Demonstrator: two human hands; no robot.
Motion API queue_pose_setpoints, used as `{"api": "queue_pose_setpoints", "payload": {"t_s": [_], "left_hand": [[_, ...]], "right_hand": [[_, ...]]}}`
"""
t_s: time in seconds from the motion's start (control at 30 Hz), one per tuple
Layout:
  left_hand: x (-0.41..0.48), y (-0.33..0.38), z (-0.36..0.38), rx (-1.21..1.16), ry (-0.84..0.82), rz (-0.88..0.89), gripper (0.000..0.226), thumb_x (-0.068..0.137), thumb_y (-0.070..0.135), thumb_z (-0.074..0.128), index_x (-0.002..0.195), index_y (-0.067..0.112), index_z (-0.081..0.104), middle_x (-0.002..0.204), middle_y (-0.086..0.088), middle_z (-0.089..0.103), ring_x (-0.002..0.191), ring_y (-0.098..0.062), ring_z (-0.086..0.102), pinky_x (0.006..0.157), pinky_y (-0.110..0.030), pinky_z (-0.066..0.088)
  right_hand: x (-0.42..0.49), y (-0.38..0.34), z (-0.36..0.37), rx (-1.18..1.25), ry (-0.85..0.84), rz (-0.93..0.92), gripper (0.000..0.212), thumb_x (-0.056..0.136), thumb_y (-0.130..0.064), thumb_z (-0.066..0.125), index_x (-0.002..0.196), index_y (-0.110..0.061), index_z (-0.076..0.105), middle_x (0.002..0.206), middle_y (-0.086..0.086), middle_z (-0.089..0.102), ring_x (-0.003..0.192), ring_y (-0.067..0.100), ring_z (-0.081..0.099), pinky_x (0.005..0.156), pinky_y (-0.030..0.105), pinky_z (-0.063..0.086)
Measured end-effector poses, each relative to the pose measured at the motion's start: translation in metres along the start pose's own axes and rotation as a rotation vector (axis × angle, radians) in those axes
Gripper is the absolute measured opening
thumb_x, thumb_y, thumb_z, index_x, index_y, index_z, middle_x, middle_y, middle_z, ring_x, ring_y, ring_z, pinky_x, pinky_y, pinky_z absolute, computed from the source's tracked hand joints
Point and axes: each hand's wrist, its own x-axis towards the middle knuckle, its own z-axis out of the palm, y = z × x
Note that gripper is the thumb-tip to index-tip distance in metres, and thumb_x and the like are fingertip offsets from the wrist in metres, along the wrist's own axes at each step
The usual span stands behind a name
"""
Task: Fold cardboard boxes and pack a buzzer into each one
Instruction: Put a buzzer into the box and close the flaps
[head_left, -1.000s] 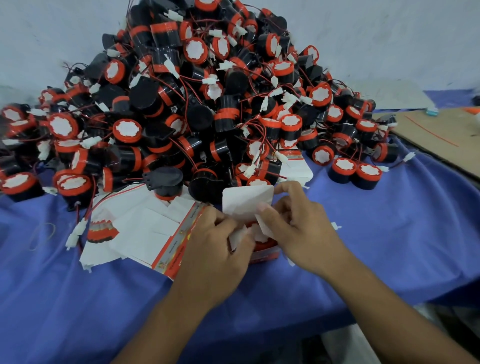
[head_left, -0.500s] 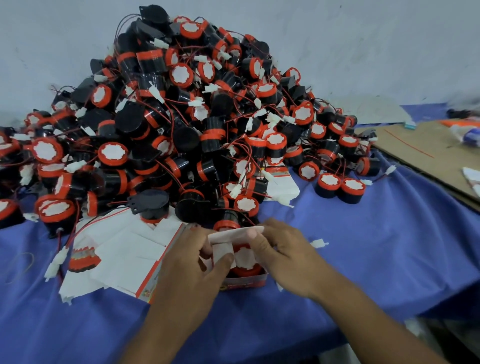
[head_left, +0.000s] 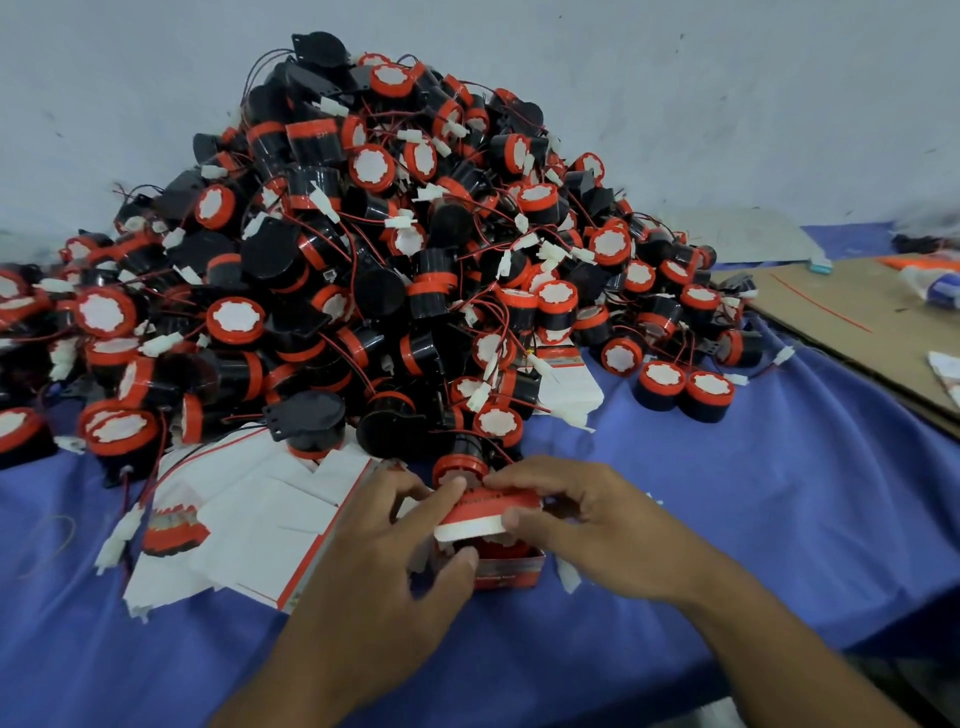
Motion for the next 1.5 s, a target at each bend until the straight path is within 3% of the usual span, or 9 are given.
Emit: {"api": "queue_pose_setpoints", "payload": {"t_s": [0.17, 0.5, 0.6, 0.77, 1.03, 1.17, 1.3, 1.4, 1.5], "left_hand": [[0.000, -0.006, 0.002, -0.031, -0.014, -0.011, 0.058, 0.085, 0.057, 0.056, 0.136, 0.028, 0.060, 0.123, 0.016, 0.040, 0.115, 0.007, 0.037, 0.088, 0.001, 0.032], [0.007, -0.007, -0.002, -0.125, -0.011, 0.036, 0.047, 0.087, 0.047, 0.062, 0.131, 0.031, 0.063, 0.124, 0.043, 0.048, 0.119, 0.022, 0.043, 0.096, 0.002, 0.031], [0.009, -0.007, -0.001, -0.099, -0.015, 0.071, 0.041, 0.089, 0.044, 0.065, 0.128, 0.032, 0.065, 0.126, 0.043, 0.047, 0.120, 0.022, 0.042, 0.099, -0.001, 0.034], [0.007, -0.008, 0.002, -0.060, -0.069, 0.130, 0.042, 0.092, 0.040, 0.064, 0.131, 0.025, 0.064, 0.140, 0.029, 0.045, 0.127, 0.027, 0.030, 0.106, 0.001, 0.021], [0.003, -0.016, 0.001, 0.015, -0.155, 0.166, 0.054, 0.088, 0.044, 0.064, 0.137, 0.021, 0.057, 0.149, 0.017, 0.042, 0.139, 0.003, 0.037, 0.113, -0.006, 0.019], [0.001, -0.016, 0.005, 0.086, -0.136, 0.210, 0.044, 0.096, 0.036, 0.063, 0.133, 0.014, 0.063, 0.148, 0.001, 0.049, 0.137, -0.017, 0.046, 0.116, -0.021, 0.026], [0.000, -0.011, 0.009, 0.256, -0.077, 0.323, 0.049, 0.097, 0.037, 0.041, 0.125, 0.007, 0.068, 0.141, -0.009, 0.055, 0.132, -0.029, 0.051, 0.115, -0.028, 0.026], [-0.003, -0.014, 0.013, 0.359, -0.022, 0.399, 0.060, 0.106, 0.038, 0.024, 0.120, 0.003, 0.070, 0.135, -0.015, 0.060, 0.124, -0.035, 0.057, 0.103, -0.037, 0.046], [-0.009, -0.017, 0.019, 0.335, 0.025, 0.374, 0.053, 0.104, 0.037, 0.031, 0.124, 0.004, 0.067, 0.138, -0.015, 0.058, 0.126, -0.035, 0.056, 0.104, -0.039, 0.045]], "right_hand": [[0.000, 0.009, 0.002, -0.067, -0.037, -0.028, 0.038, 0.096, -0.031, 0.068, 0.134, -0.032, 0.063, 0.129, -0.017, 0.063, 0.119, 0.008, 0.060, 0.096, 0.034, 0.055], [0.000, 0.014, 0.003, -0.302, 0.011, -0.195, 0.040, 0.102, -0.043, 0.056, 0.140, -0.032, 0.055, 0.137, -0.018, 0.059, 0.124, -0.003, 0.055, 0.102, 0.019, 0.047], [-0.001, 0.012, 0.004, -0.397, 0.017, -0.236, 0.043, 0.103, -0.047, 0.050, 0.139, -0.027, 0.059, 0.143, -0.014, 0.056, 0.128, -0.009, 0.048, 0.107, 0.010, 0.037], [-0.003, 0.011, 0.004, -0.502, -0.011, -0.300, 0.039, 0.104, -0.033, 0.054, 0.137, -0.017, 0.063, 0.148, -0.005, 0.054, 0.135, 0.007, 0.046, 0.111, 0.011, 0.032], [-0.007, 0.013, 0.006, -0.415, -0.111, -0.257, 0.045, 0.109, -0.029, 0.045, 0.153, -0.020, 0.043, 0.163, -0.024, 0.024, 0.147, -0.003, 0.029, 0.118, 0.023, 0.031], [-0.009, 0.012, 0.006, -0.463, -0.108, -0.301, 0.048, 0.108, -0.030, 0.048, 0.155, -0.020, 0.039, 0.165, -0.023, 0.018, 0.148, 0.001, 0.029, 0.118, 0.026, 0.033], [-0.010, 0.013, 0.012, -0.575, -0.157, -0.229, 0.060, 0.107, -0.035, 0.047, 0.161, -0.022, 0.022, 0.168, -0.019, 0.002, 0.152, -0.002, 0.009, 0.122, 0.016, 0.013], [-0.010, 0.014, 0.021, -0.713, -0.188, -0.169, 0.070, 0.107, -0.040, 0.045, 0.162, -0.027, 0.003, 0.167, -0.014, -0.016, 0.155, 0.006, -0.003, 0.124, 0.019, 0.002], [-0.011, 0.013, 0.028, -0.777, -0.203, -0.122, 0.080, 0.106, -0.044, 0.045, 0.158, -0.033, -0.014, 0.163, -0.010, -0.032, 0.152, 0.006, -0.022, 0.123, 0.022, -0.005]]}}
